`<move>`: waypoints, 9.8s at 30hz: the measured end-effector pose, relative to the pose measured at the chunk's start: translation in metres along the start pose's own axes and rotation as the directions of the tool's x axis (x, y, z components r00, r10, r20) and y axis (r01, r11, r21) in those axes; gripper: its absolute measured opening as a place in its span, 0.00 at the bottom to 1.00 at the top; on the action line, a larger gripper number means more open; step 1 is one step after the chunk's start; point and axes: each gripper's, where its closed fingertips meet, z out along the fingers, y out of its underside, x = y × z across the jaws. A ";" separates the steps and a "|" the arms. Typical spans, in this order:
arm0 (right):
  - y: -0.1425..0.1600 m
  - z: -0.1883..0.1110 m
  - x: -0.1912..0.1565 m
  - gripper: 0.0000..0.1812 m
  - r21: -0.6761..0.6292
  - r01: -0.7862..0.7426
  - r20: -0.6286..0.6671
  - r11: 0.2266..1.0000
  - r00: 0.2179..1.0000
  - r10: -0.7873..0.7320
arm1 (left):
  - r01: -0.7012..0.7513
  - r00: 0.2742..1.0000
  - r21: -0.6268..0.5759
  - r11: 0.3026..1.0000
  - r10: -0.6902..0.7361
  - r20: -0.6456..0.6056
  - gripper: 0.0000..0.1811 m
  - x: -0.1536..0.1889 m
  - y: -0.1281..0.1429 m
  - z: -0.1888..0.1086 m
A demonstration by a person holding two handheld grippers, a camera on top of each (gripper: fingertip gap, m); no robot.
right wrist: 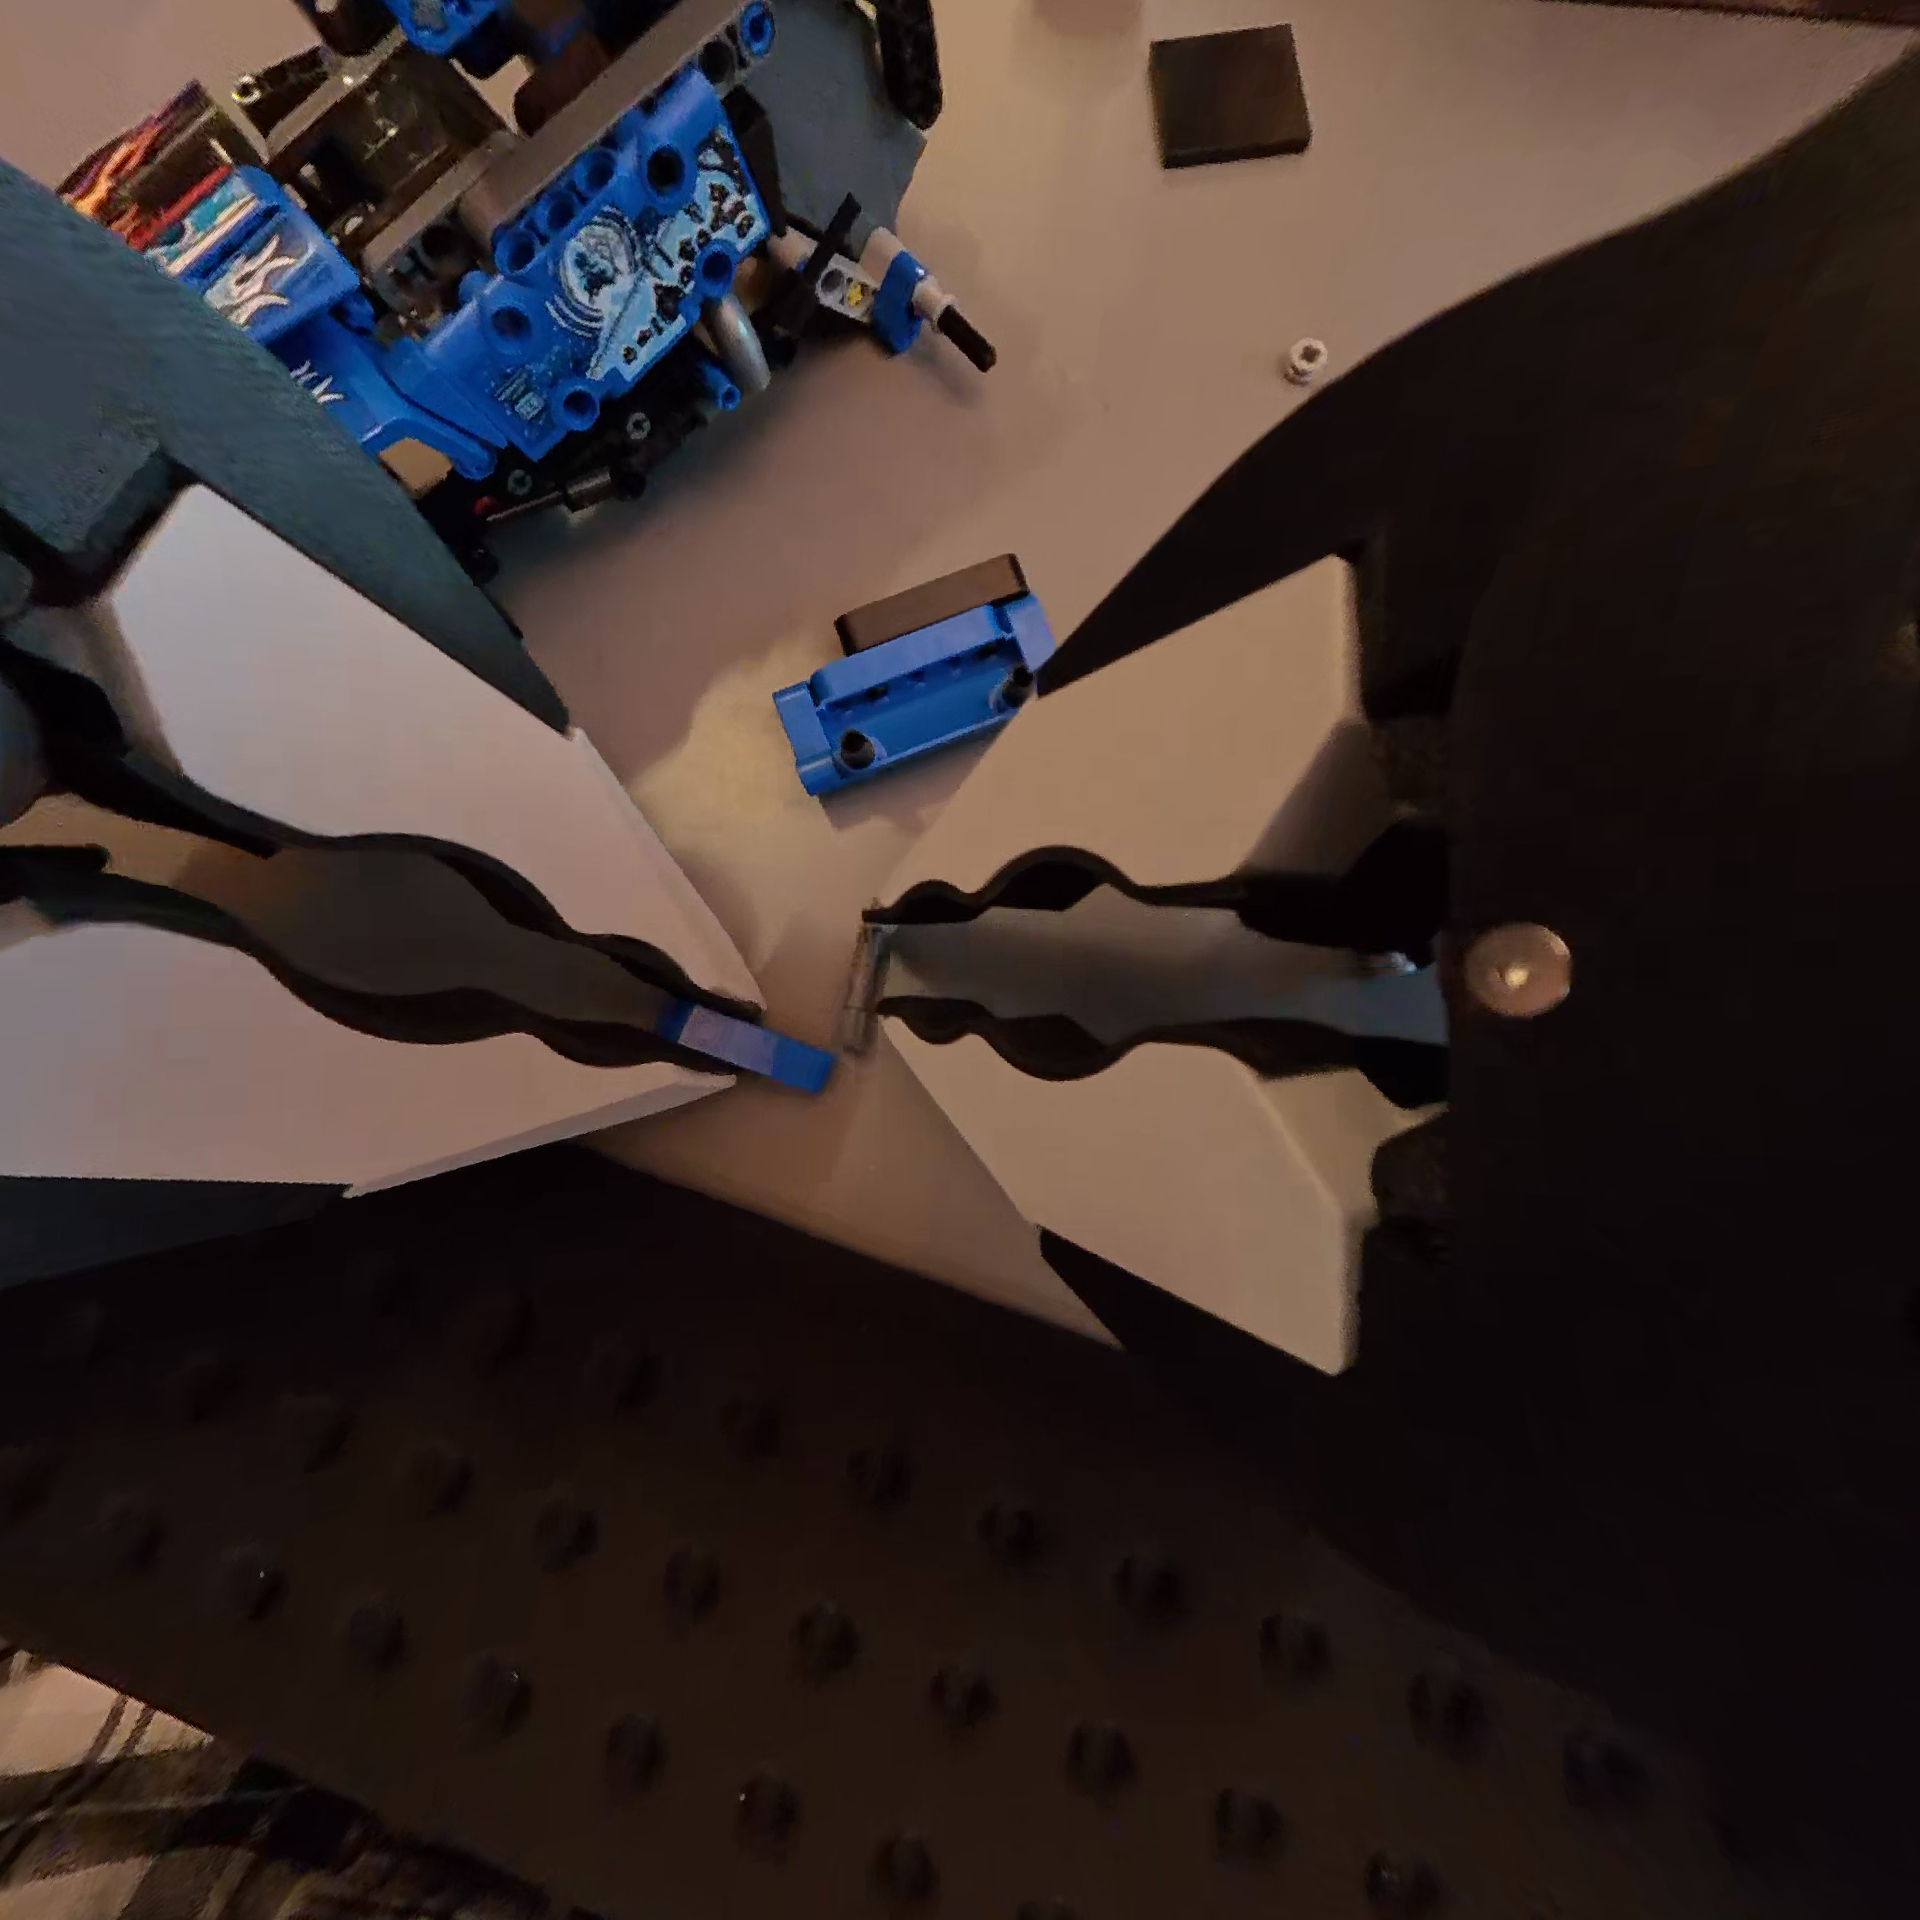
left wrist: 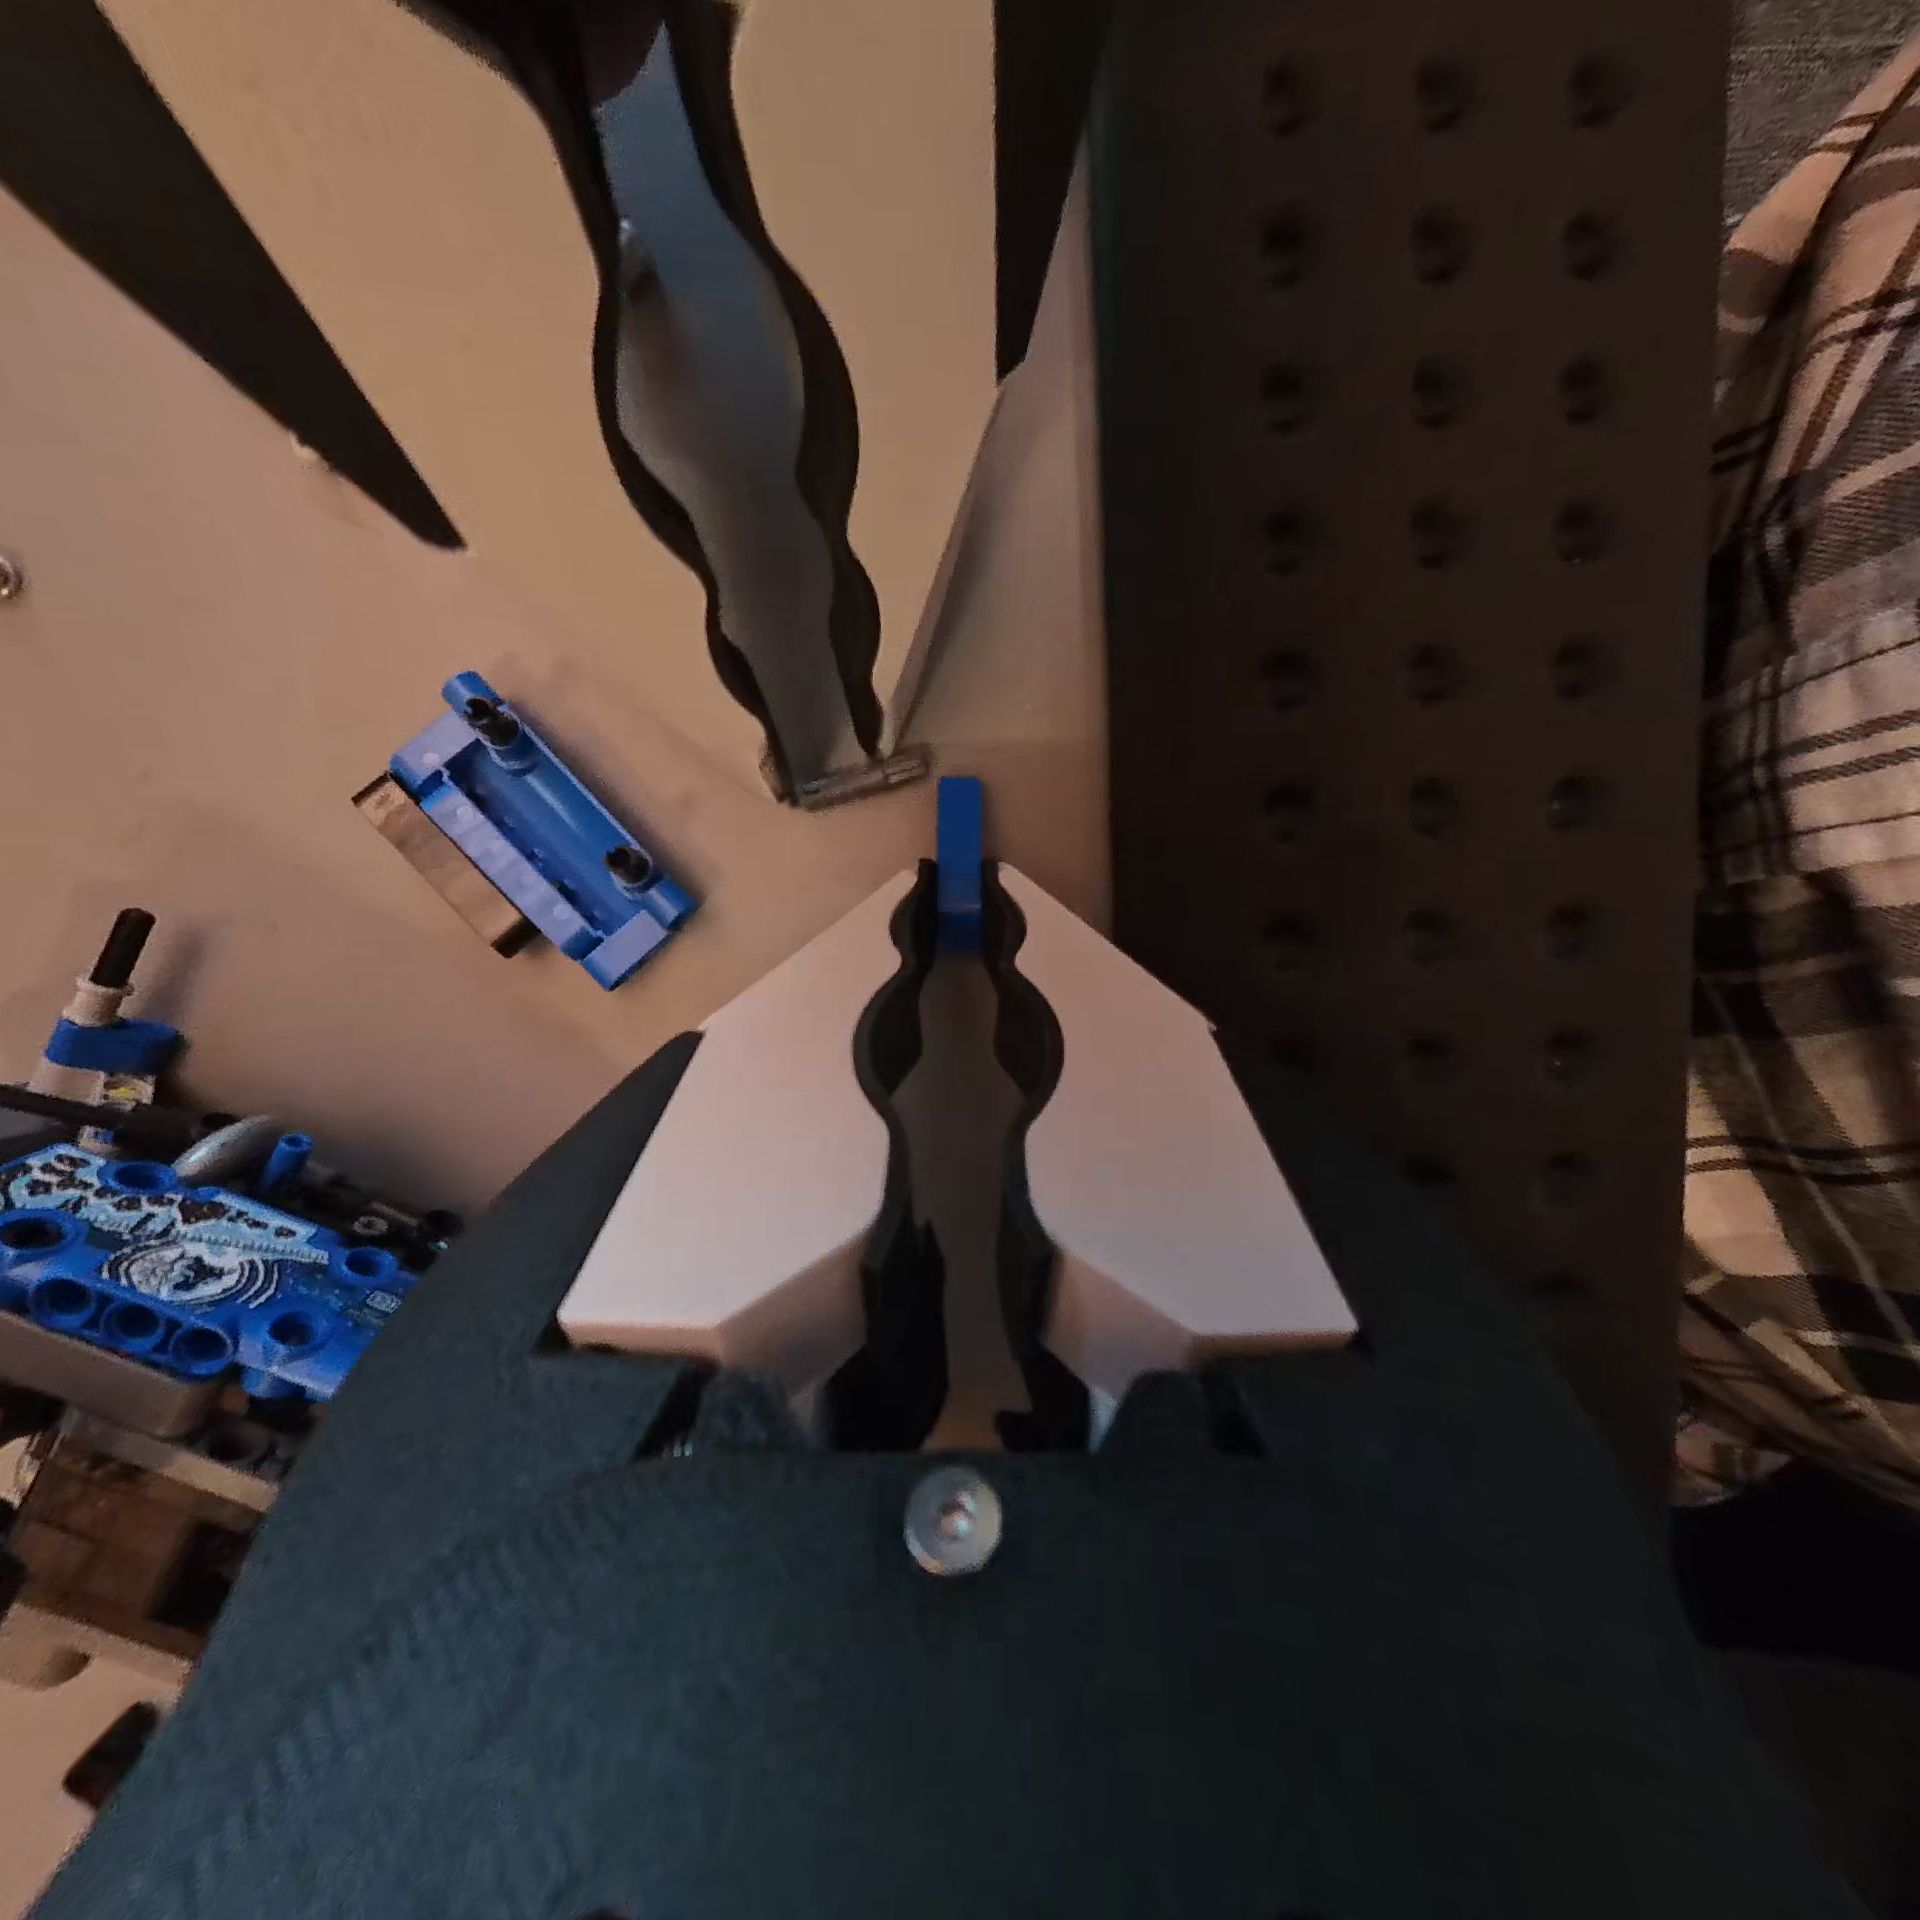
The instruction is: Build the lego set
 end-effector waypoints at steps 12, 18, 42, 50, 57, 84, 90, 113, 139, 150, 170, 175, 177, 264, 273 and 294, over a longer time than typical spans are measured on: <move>-0.005 0.004 0.000 0.08 0.008 0.051 0.100 0.999 0.994 -0.052 | -0.134 0.990 0.013 0.991 0.133 0.055 0.04 -0.001 0.000 0.000; -0.012 0.008 -0.006 0.11 0.017 0.088 0.170 0.996 0.981 -0.090 | -0.157 0.986 0.019 0.987 0.155 0.063 0.04 -0.001 0.000 -0.001; 0.000 -0.003 -0.022 0.05 -0.052 0.085 0.259 0.995 0.964 -0.069 | -0.289 0.943 0.027 0.957 0.280 0.177 0.04 -0.005 0.001 -0.006; -0.001 -0.004 -0.027 0.02 -0.023 0.050 0.249 0.998 0.967 -0.043 | -0.398 0.890 0.010 0.918 0.383 0.247 0.04 -0.006 0.000 -0.008; 0.001 -0.011 -0.025 0.01 0.008 0.004 0.164 1.000 0.987 -0.005 | -0.427 0.873 -0.008 0.904 0.415 0.258 0.04 -0.006 0.002 -0.009; -0.001 -0.012 -0.013 0.01 -0.159 0.248 -0.011 0.955 0.967 -0.253 | -0.442 0.864 -0.068 0.895 0.444 0.238 0.03 -0.010 0.001 -0.010; -0.002 -0.011 -0.013 0.01 -0.193 0.303 -0.055 0.933 0.946 -0.318 | -0.447 0.864 -0.067 0.892 0.450 0.227 0.04 -0.008 0.001 -0.010; -0.006 -0.010 -0.012 0.01 -0.235 0.414 -0.088 0.880 0.892 -0.443 | -0.530 0.838 -0.108 0.841 0.539 0.083 0.04 0.001 0.009 -0.008; -0.001 -0.019 -0.021 0.00 -0.246 0.229 0.209 0.942 0.961 -0.179 | -0.637 0.655 -0.311 0.705 0.708 0.264 0.03 -0.006 0.003 -0.004; -0.004 -0.020 -0.022 0.00 -0.273 0.159 0.295 0.949 0.953 -0.074 | -0.619 0.653 -0.330 0.713 0.700 0.290 0.03 -0.006 0.001 0.000; -0.012 0.004 -0.048 0.00 -0.116 0.029 0.425 0.993 0.905 0.023 | -0.547 0.677 -0.333 0.768 0.640 0.364 0.03 -0.020 -0.002 0.001; -0.020 -0.037 -0.008 0.00 -0.008 -0.095 0.240 0.995 0.966 0.094 | -0.502 0.722 -0.257 0.825 0.564 0.400 0.04 -0.018 -0.003 -0.003; -0.013 -0.044 0.007 0.14 -0.011 -0.126 0.119 0.992 0.985 0.127 | -0.467 0.752 -0.217 0.857 0.514 0.413 0.03 -0.022 -0.005 -0.004; -0.119 -0.084 0.108 0.14 0.660 -0.213 -0.315 0.720 0.792 0.524 | 0.468 0.774 0.880 0.084 -0.520 -0.362 0.03 -0.096 -0.005 -0.182; -0.126 -0.072 0.118 0.10 0.432 -0.038 -0.640 0.901 0.691 0.336 | 0.487 0.764 0.872 0.046 -0.506 -0.400 0.03 -0.096 -0.009 -0.181; -0.132 -0.071 0.127 0.10 0.548 -0.074 -0.567 0.833 0.699 0.435 | 0.378 0.761 0.926 -0.008 -0.567 -0.315 0.03 -0.104 0.007 -0.198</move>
